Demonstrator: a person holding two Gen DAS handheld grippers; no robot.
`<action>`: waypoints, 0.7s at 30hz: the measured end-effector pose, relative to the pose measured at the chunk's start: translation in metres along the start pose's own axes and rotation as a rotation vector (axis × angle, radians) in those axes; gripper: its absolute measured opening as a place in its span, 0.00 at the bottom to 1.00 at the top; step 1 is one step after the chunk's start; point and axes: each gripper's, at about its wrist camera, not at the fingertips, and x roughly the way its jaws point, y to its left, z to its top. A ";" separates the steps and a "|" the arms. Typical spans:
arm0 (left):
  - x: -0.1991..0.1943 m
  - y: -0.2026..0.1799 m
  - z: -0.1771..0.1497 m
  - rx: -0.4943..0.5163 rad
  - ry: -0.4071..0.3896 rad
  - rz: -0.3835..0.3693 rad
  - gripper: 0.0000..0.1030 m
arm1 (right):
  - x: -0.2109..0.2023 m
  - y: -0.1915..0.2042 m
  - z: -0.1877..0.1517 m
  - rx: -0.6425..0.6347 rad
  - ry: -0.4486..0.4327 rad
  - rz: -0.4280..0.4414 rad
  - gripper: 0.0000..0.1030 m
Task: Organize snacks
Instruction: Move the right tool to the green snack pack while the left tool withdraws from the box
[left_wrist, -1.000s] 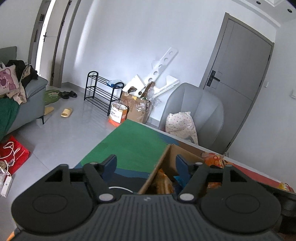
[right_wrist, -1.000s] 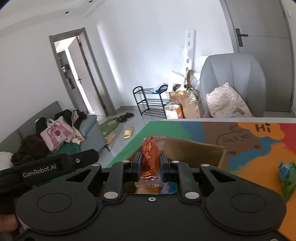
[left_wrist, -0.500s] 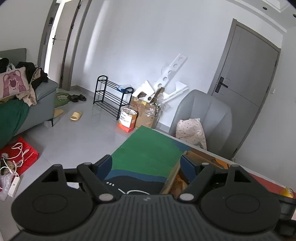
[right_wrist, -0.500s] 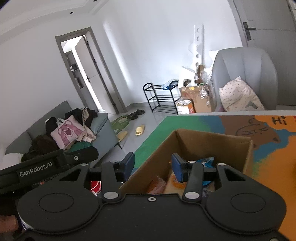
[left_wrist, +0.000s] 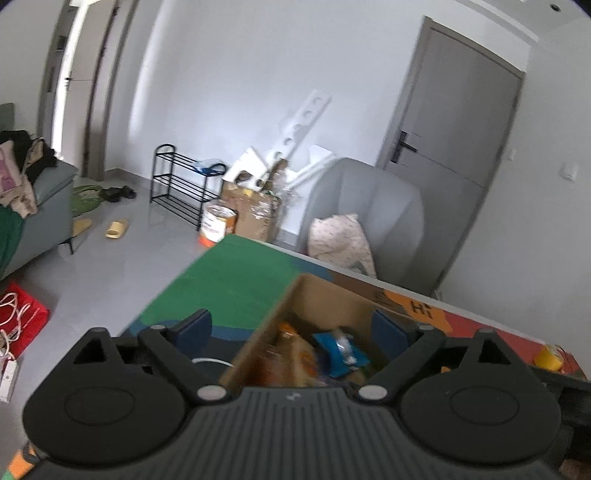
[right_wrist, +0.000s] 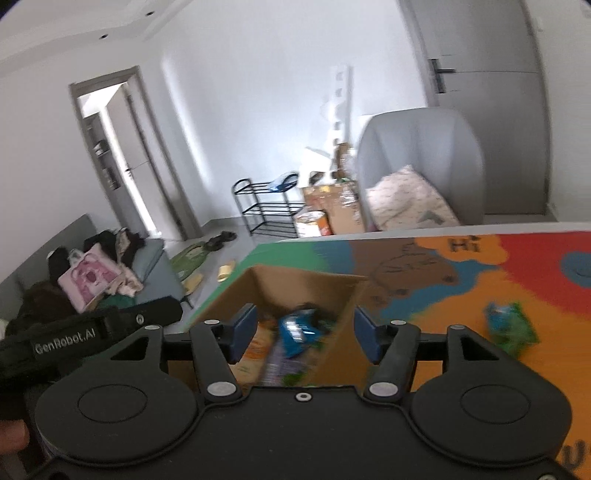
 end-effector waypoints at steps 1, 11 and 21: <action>0.001 -0.006 -0.003 0.012 0.009 -0.007 0.91 | -0.004 -0.006 -0.001 0.006 -0.004 -0.011 0.65; 0.012 -0.063 -0.022 0.121 0.060 -0.084 0.94 | -0.033 -0.065 -0.006 0.068 -0.039 -0.097 0.83; 0.020 -0.114 -0.032 0.184 0.067 -0.127 0.95 | -0.056 -0.109 -0.009 0.117 -0.082 -0.127 0.97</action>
